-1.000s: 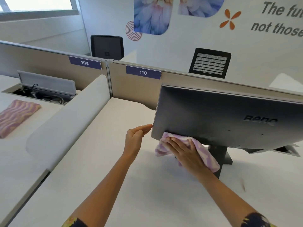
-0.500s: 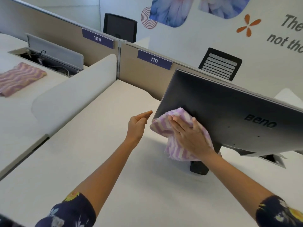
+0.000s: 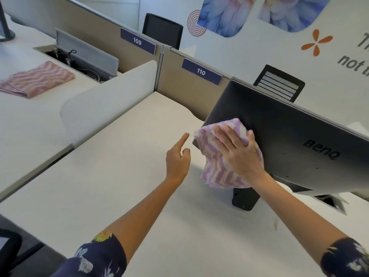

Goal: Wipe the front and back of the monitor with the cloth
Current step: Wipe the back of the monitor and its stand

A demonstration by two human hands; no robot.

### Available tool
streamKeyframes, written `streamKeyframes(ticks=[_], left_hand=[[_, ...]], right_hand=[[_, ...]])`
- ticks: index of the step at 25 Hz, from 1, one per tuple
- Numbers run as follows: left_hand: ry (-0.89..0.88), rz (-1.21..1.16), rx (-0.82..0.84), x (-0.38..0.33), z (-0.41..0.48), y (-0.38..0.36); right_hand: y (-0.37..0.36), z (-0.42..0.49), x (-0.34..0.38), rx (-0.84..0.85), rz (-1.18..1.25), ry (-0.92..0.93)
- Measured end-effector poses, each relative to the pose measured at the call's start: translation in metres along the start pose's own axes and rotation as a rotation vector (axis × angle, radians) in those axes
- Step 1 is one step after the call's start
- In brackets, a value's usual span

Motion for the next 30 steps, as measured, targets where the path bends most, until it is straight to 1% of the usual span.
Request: streamKeyframes(ticks=[1, 2, 6, 8, 10, 11, 12, 13, 14, 15, 16, 17, 18, 20, 22, 24, 27, 30], left_hand=[[-0.079, 0.047, -0.044, -0.002, -0.012, -0.005], [-0.156, 0.07, -0.044, -0.002, -0.025, -0.013], [-0.321, 0.081, 0.134, -0.001, -0.066, -0.061], [-0.359, 0.068, 0.178, 0.002, -0.066, -0.079], [-0.303, 0.055, 0.188, -0.001, -0.054, -0.102], [-0.221, 0.126, 0.159, -0.005, -0.046, -0.114], [-0.154, 0.22, 0.087, -0.011, -0.04, -0.122], [-0.111, 0.292, 0.03, -0.014, -0.037, -0.127], [-0.162, 0.345, 0.074, -0.014, -0.036, -0.13], [-0.219, 0.313, 0.113, -0.016, -0.037, -0.129], [-0.226, 0.2, 0.146, -0.02, -0.039, -0.128], [-0.197, 0.101, 0.119, -0.023, -0.041, -0.129], [-0.17, 0.057, 0.069, -0.026, -0.044, -0.126], [-0.122, 0.053, -0.022, -0.034, -0.046, -0.137], [-0.079, 0.016, -0.109, -0.046, -0.045, -0.15], [-0.036, -0.015, -0.173, -0.052, -0.042, -0.156], [0.02, -0.084, -0.228, -0.059, -0.04, -0.164], [0.077, -0.101, -0.312, -0.064, -0.039, -0.172]], right_hand=[[0.001, 0.0, 0.003, 0.008, -0.002, -0.02], [0.003, 0.0, 0.006, 0.017, -0.006, -0.043], [0.008, 0.004, 0.011, -0.003, 0.054, -0.147], [0.01, 0.004, 0.005, 0.0, 0.125, -0.132], [0.019, 0.003, -0.001, 0.001, 0.259, -0.11], [0.027, 0.003, -0.005, -0.008, 0.323, -0.121], [0.037, 0.003, -0.01, -0.04, 0.371, -0.148], [0.046, 0.004, -0.018, -0.097, 0.395, -0.19], [0.055, 0.005, -0.03, -0.17, 0.393, -0.251], [0.062, 0.005, -0.045, -0.236, 0.379, -0.329], [0.065, 0.003, -0.064, -0.285, 0.37, -0.411], [0.066, -0.001, -0.083, -0.305, 0.379, -0.49], [0.063, -0.006, -0.102, -0.295, 0.402, -0.561], [0.056, -0.018, -0.132, -0.204, 0.438, -0.639], [0.049, -0.032, -0.145, -0.111, 0.454, -0.612], [0.043, -0.042, -0.148, -0.075, 0.463, -0.557], [0.037, -0.05, -0.145, -0.098, 0.427, -0.533], [0.031, -0.054, -0.139, -0.154, 0.379, -0.534]])
Point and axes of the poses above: each hand's wrist, its own z-axis towards the middle knuckle, its own y-axis out of the back of the hand, x = y × z, the point moved 1 cm from there along z, towards the middle knuckle, and after that the axes turned 6 degrees about -y, right-handed, at the moved point
